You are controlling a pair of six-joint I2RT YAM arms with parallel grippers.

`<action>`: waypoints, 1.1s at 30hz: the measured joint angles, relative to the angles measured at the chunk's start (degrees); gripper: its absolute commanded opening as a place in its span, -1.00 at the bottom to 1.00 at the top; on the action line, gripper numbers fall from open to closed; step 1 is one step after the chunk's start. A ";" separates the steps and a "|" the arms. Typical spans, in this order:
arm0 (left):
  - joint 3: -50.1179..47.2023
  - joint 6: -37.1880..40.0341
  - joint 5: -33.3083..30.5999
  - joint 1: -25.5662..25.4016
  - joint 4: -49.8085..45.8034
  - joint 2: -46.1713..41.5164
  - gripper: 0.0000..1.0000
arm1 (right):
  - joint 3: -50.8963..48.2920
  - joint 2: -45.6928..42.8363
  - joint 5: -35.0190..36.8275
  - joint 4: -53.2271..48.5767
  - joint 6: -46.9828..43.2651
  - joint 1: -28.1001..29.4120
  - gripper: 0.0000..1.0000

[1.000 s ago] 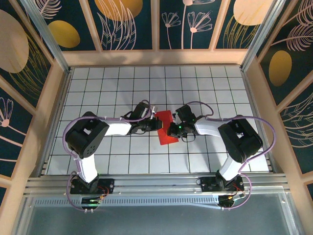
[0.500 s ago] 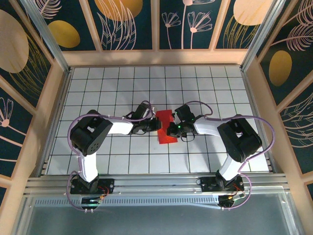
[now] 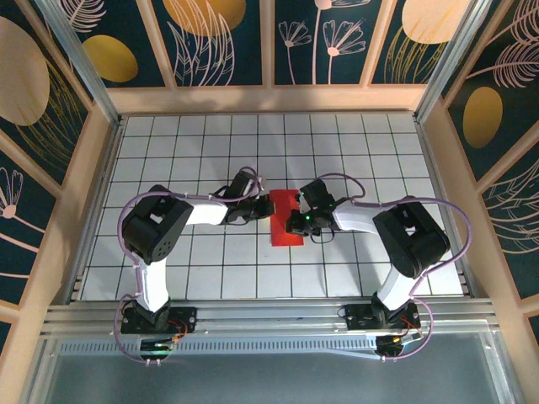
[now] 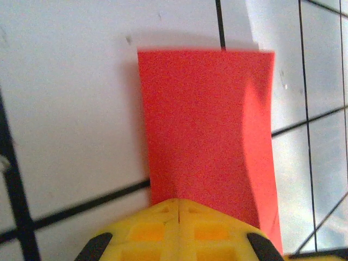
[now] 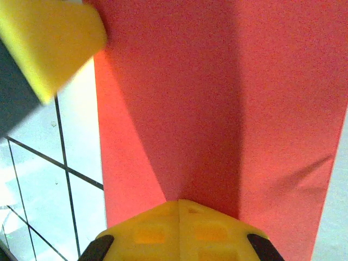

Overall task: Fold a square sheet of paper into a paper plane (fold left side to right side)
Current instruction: First fold the square sheet of paper in half at the center of the table.

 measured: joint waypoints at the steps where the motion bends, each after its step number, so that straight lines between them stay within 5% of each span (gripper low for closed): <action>1: 0.63 0.28 -0.33 0.44 -0.13 0.44 -1.00 | 0.00 0.00 0.00 0.00 0.00 0.00 -1.00; 33: 10.16 6.58 -7.06 5.14 -5.42 4.87 -1.00 | 0.00 0.33 -0.13 1.46 0.00 0.11 -1.00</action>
